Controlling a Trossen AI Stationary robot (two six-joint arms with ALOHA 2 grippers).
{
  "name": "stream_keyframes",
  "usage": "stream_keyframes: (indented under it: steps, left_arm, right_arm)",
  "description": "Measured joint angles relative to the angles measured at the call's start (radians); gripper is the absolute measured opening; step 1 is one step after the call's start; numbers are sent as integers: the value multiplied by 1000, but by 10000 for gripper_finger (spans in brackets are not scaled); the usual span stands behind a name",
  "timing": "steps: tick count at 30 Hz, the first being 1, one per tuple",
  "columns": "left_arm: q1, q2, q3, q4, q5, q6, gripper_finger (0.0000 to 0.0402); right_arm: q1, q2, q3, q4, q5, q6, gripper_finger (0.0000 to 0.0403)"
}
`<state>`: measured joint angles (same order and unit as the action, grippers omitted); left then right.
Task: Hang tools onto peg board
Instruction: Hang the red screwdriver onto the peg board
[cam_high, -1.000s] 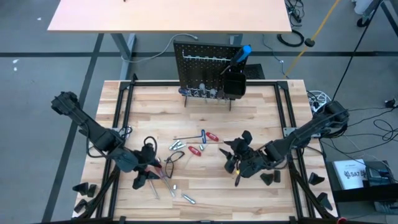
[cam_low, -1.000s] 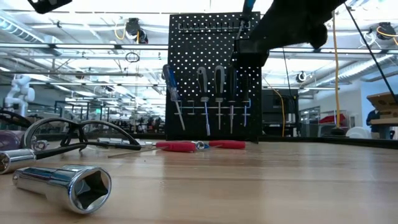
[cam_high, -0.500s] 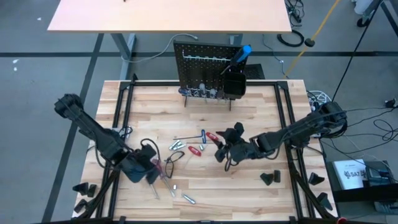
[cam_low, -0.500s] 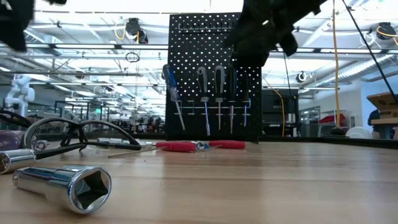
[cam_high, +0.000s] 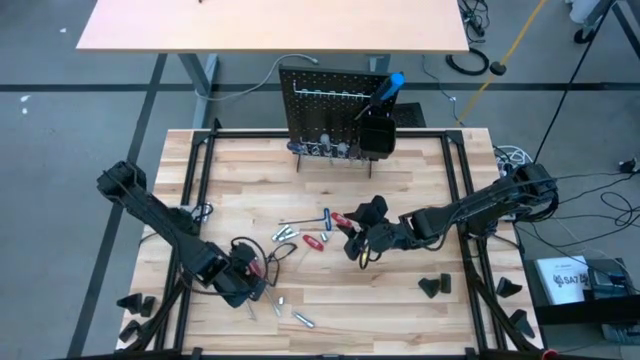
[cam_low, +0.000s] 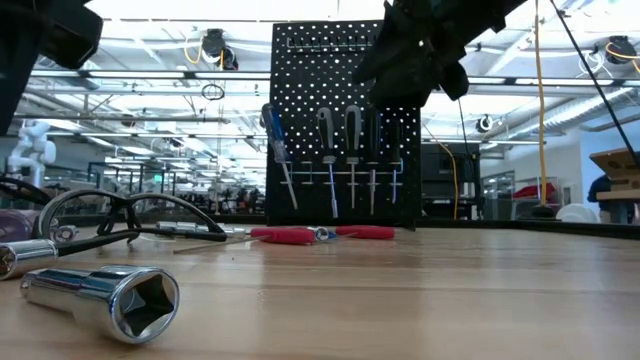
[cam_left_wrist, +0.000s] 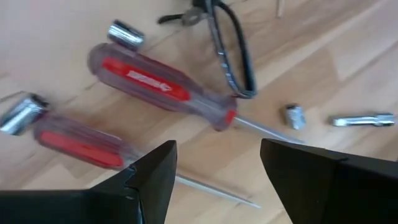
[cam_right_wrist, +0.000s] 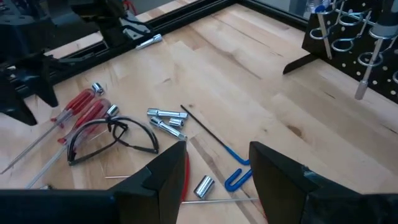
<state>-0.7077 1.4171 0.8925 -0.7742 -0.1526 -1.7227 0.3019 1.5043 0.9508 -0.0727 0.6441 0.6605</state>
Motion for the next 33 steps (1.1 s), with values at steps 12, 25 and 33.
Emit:
stream_keyframes:
  steps: [12, 25, 33]
  left_arm:
    - [0, 1, 0, -78, 8, 11, 240]
    - [2, 1, 0, -77, 11, 97, 240]
    - [7, 1, 0, -76, 14, 136, 240]
  right_arm:
    - [0, 0, 0, 0, -22, 0, 169]
    - [0, 0, 0, 0, -21, 0, 169]
    - [0, 0, 0, 0, -20, 0, 169]
